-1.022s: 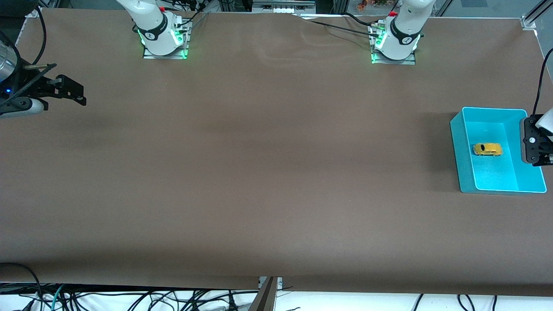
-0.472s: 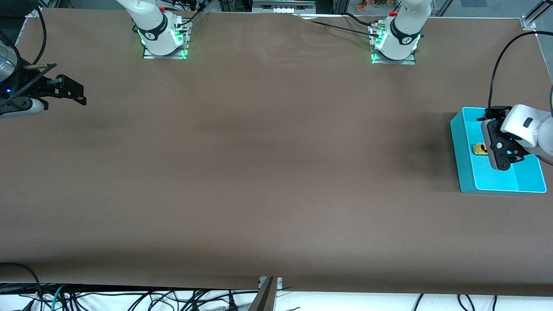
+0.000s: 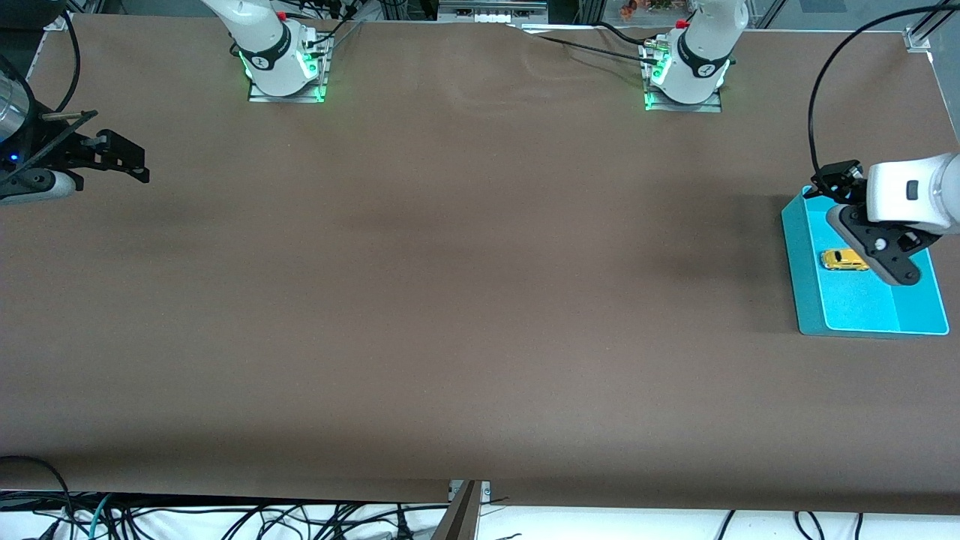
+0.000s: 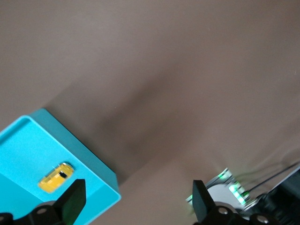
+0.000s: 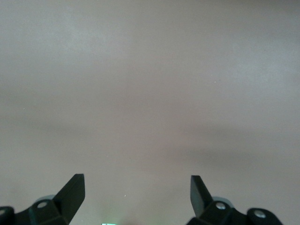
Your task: Wind and store yellow beetle car
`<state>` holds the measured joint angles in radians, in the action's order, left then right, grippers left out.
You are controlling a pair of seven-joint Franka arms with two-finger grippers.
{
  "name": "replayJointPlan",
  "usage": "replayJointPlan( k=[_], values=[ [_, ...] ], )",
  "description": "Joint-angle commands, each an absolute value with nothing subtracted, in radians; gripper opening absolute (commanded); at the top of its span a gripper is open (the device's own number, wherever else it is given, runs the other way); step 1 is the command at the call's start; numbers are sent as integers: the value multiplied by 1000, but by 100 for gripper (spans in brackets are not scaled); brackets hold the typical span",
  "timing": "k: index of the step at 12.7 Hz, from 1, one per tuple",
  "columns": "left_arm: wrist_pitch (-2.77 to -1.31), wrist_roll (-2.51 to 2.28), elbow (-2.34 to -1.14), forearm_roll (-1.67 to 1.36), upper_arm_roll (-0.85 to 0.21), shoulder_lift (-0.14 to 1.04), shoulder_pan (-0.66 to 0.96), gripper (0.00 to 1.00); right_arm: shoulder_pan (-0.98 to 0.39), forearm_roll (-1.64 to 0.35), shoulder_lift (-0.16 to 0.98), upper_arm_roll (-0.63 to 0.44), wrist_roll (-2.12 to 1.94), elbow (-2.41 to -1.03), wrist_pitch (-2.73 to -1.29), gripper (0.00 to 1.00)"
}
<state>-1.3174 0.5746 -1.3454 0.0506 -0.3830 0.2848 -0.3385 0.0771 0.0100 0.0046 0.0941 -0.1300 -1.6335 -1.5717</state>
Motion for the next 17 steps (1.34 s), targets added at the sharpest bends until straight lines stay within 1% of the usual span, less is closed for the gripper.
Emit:
replayJointPlan(
  k=[1,2,4,5,6,7,8,17],
  values=[
    [-1342,392,-1417,-61,-194,183,-191,100,77,12,9,92,-120,-1609,-1548,100],
    [-1394,340,-1457,-54,-166,139,-142,100,77,12,9,92,-120,-1609,-1548,100],
    [-1463,199,-1566,-61,-161,54,-109,100,77,11,9,92,-120,-1609,-1548,100],
    [-1497,139,-1619,-51,-128,10,-59,100,77,11,9,92,-120,-1609,-1548,100],
    [-1535,82,-1656,-51,-57,-15,-13,100,77,11,9,92,-120,-1609,-1546,100],
    [-1572,65,-1676,-51,-19,-24,3,100,77,11,9,92,-120,-1609,-1546,100],
    [-1591,61,-1681,-51,-6,-29,9,100,77,11,9,94,-120,-1609,-1548,100],
    [-1594,57,-1681,-14,-5,-29,17,100,77,11,9,92,-120,-1609,-1546,99]
  ],
)
